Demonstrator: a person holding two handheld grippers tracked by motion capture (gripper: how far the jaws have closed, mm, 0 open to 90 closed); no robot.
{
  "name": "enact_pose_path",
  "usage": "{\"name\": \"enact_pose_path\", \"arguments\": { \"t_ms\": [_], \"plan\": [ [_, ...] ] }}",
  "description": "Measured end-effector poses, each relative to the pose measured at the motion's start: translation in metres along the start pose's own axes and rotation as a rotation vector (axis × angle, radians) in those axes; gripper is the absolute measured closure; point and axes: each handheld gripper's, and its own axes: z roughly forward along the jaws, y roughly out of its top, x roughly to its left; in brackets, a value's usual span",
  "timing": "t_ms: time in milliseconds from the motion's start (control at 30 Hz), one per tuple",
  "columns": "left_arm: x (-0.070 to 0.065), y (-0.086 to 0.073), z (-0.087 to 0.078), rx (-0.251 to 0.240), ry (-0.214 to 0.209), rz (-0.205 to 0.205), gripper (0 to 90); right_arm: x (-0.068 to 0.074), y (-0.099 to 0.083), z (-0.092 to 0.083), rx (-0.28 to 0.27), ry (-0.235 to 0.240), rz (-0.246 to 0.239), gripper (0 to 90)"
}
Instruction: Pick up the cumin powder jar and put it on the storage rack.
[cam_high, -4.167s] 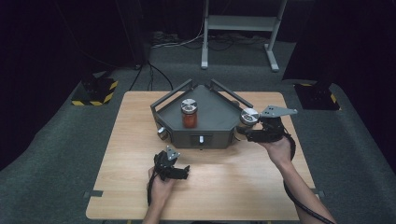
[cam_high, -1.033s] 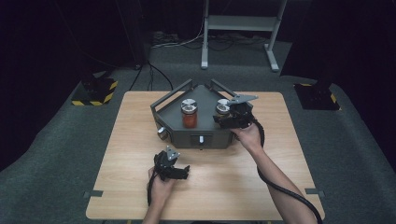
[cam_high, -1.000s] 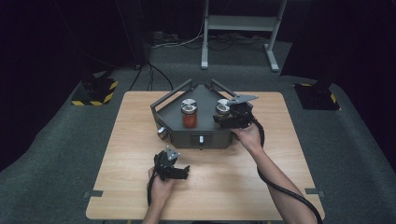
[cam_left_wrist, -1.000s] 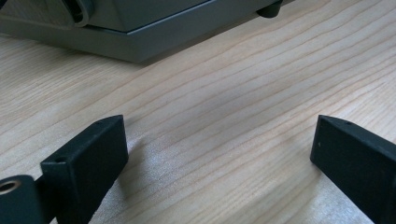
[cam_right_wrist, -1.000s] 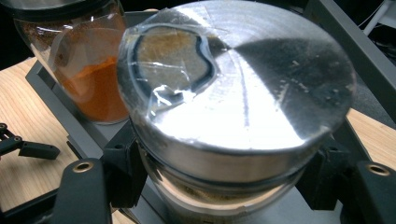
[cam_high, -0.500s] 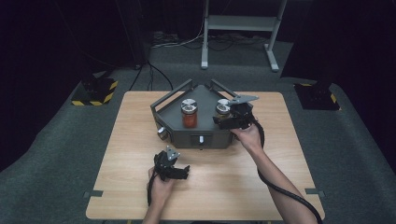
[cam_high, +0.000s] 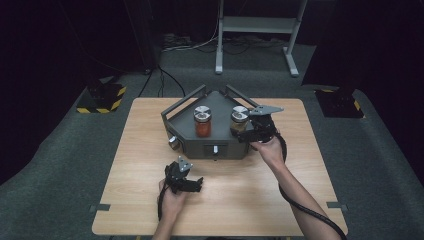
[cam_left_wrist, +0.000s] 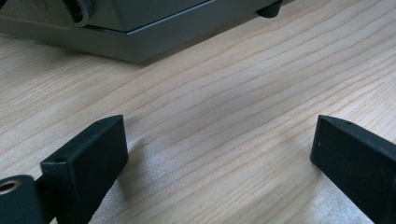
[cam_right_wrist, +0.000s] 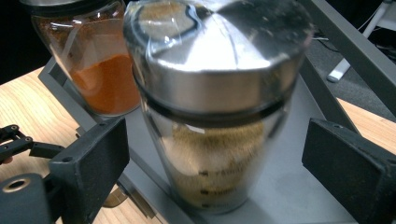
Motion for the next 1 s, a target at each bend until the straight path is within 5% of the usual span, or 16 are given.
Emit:
{"name": "enact_pose_path", "arguments": {
  "t_ms": [400, 1000],
  "plan": [
    [0.0, 0.0, 0.0, 0.001, 0.0, 0.001, 4.0, -0.001, -0.015, -0.019, -0.038, -0.001, -0.015, 7.6],
    [0.0, 0.0, 0.0, 0.0, 0.001, 0.005, 4.3, -0.009, -0.068, -0.058, -0.064, -0.024, 0.013, 8.2]
  ]
}}
